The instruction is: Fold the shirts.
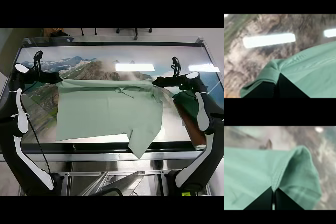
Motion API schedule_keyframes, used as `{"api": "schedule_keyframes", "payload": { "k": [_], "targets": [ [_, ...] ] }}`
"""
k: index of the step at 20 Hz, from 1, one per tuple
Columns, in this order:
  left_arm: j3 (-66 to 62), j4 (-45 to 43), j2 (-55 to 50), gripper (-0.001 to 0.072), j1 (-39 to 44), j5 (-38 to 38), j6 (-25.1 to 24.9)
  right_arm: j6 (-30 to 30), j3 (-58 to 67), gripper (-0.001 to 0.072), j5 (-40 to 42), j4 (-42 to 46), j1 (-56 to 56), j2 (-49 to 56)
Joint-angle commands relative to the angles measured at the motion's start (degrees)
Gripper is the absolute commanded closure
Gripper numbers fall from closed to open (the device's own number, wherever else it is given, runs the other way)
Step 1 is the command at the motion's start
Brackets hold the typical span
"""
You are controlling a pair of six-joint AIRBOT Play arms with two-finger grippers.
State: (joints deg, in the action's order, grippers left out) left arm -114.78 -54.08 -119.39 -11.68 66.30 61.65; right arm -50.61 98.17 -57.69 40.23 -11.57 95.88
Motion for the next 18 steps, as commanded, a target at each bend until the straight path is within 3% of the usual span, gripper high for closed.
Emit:
{"api": "schedule_keyframes", "payload": {
  "k": [1, 9, 10, 11, 12, 14, 15, 16, 18],
  "targets": [
    [-1.29, -3.87, -2.71, 0.0693, 0.96, 2.93, -0.76, -4.11, -0.31, 0.0696, -2.12, 12.41, 1.55, 0.37],
    [-1.31, -5.81, -4.35, 0.0689, 1.60, 6.25, -0.72, -4.09, -0.59, 0.0694, 0.81, 11.56, 3.48, 0.46],
    [-1.31, -5.68, -3.80, 0.0534, 1.62, 7.41, -0.68, -4.11, -0.52, 0.0670, 0.81, 10.80, 3.50, -0.24],
    [-1.31, -5.73, -2.91, 0.0167, 1.70, 8.92, 0.44, -4.11, -0.48, 0.0544, 0.81, 10.03, 3.50, -1.16],
    [-1.31, -5.99, -1.86, 0.0037, 1.68, 9.73, 2.93, -4.13, -0.46, 0.0482, 0.79, 9.90, 3.50, -2.56],
    [-1.31, -6.25, 1.38, 0.0036, 0.68, 11.02, 8.92, -5.40, -0.46, 0.0444, 0.02, 10.54, 3.02, -6.05],
    [-1.31, -6.27, 3.37, 0.0036, -0.09, 12.11, 10.56, -7.28, -0.46, 0.0438, -1.22, 11.80, 2.62, -8.17],
    [-1.31, -6.36, 5.55, 0.0036, -1.27, 13.94, 12.17, -9.03, -0.48, 0.0373, -3.23, 13.27, 2.01, -10.56],
    [-0.79, -6.40, 9.01, 0.0037, -4.15, 20.76, 14.62, -13.07, -0.63, 0.0356, -8.33, 16.41, -0.31, -15.54]
  ]
}}
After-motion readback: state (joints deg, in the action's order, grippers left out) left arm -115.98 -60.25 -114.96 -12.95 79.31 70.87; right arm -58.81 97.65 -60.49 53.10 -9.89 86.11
